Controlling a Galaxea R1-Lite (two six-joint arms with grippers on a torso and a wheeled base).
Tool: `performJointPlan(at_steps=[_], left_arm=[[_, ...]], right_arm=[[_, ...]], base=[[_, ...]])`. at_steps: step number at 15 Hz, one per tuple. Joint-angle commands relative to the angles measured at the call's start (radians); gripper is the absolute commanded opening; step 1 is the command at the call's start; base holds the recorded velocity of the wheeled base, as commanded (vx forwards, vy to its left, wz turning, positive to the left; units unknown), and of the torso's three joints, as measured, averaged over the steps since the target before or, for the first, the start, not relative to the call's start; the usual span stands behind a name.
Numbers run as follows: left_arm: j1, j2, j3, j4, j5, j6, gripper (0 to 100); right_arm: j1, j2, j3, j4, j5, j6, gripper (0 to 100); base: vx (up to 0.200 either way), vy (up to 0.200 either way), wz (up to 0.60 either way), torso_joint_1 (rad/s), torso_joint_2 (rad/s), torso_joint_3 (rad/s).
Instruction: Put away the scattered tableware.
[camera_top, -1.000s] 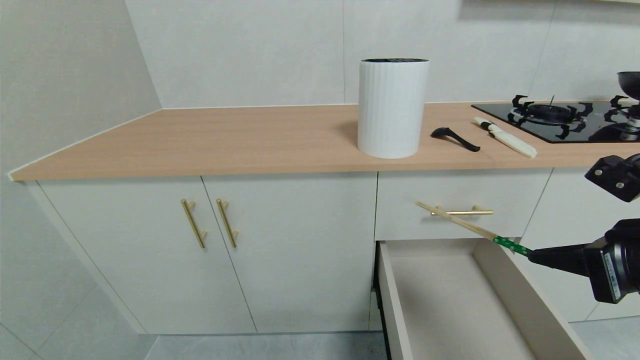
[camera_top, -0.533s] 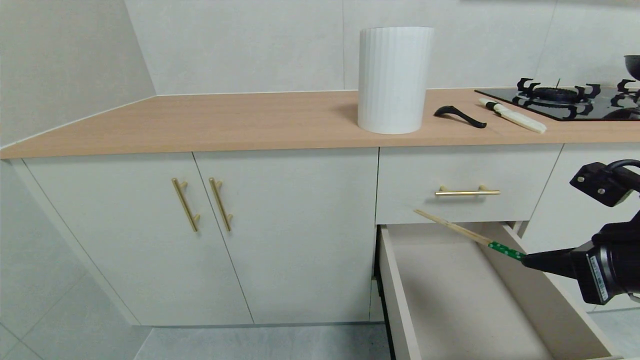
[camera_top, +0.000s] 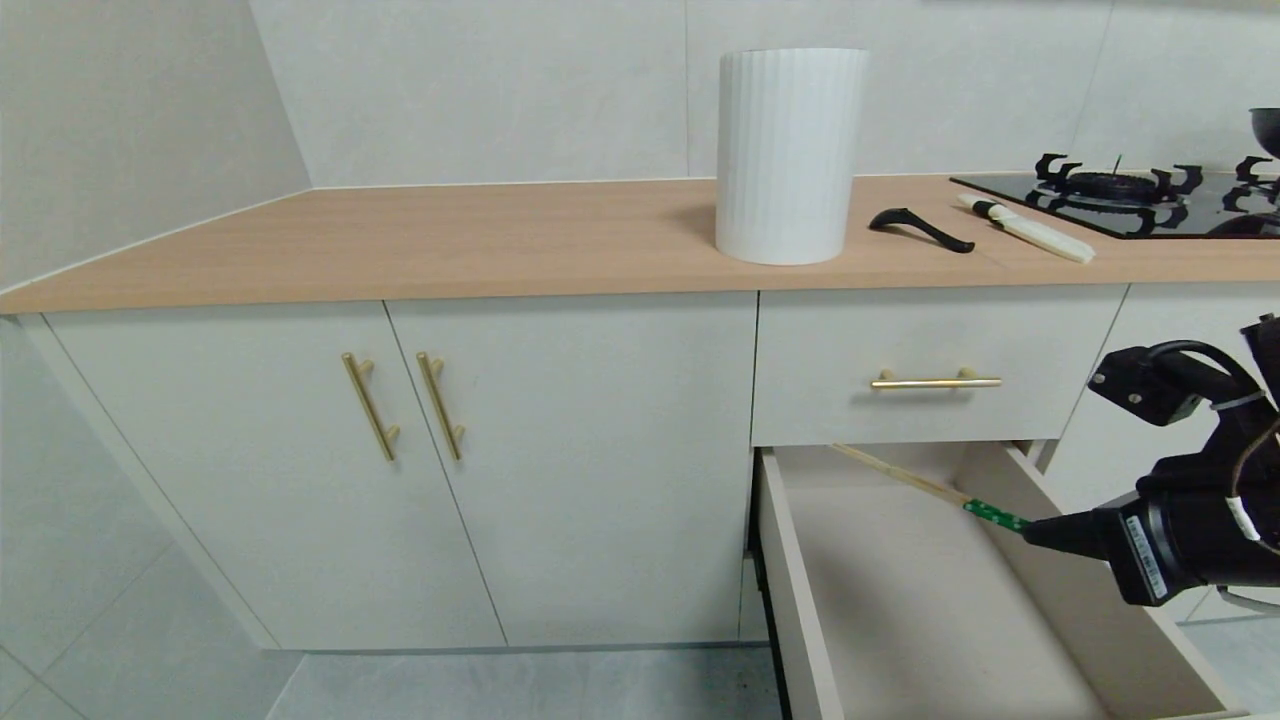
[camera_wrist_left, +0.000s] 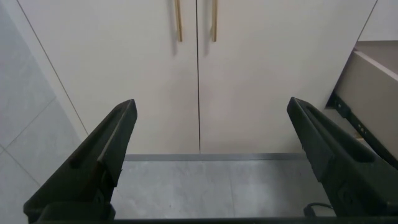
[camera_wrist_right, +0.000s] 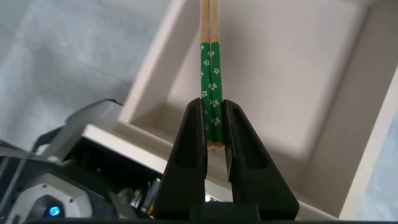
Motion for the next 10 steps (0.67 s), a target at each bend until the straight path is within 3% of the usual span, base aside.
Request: performJointPlan(at_steps=[1,10], left_arm=[[0.0,0.0,0.0,0.0,0.0,0.0,100],[0.0,0.0,0.0,0.001,0.0,0.0,100]], right_arm=[[0.0,0.122,-0.016,-0.018,-0.025,0.014,0],[-0.001,0.515,-0.03,-0.253,-0.067,0.193,0]], base=[[0.0,0.0,0.0,0.0,0.0,0.0],[0.0,0.0,0.0,0.0,0.0,0.0]])
